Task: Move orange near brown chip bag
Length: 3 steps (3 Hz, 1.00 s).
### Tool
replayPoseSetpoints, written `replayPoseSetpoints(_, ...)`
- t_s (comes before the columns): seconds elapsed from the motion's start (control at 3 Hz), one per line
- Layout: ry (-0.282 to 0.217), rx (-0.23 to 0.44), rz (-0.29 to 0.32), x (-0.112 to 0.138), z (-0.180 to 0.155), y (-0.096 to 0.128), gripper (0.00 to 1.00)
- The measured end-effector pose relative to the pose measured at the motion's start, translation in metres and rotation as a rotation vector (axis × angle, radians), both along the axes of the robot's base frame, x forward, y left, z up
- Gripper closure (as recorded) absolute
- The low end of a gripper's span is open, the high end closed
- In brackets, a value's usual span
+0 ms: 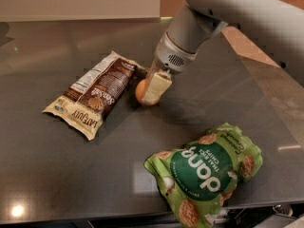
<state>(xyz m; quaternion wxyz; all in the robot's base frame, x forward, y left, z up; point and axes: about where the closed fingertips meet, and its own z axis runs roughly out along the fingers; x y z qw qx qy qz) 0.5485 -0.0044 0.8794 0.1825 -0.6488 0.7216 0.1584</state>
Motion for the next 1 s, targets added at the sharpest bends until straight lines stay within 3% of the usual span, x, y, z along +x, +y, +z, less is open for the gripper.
replayPoseSetpoints(0.33, -0.009, -0.005, 0.005, -0.008, -0.004, 0.019, 1.0)
replayPoseSetpoints(0.67, -0.026, -0.001, 0.011, -0.011, -0.007, 0.032, 0.82)
replayPoseSetpoints(1.0, -0.036, 0.006, 0.02, -0.01, -0.014, 0.042, 0.58)
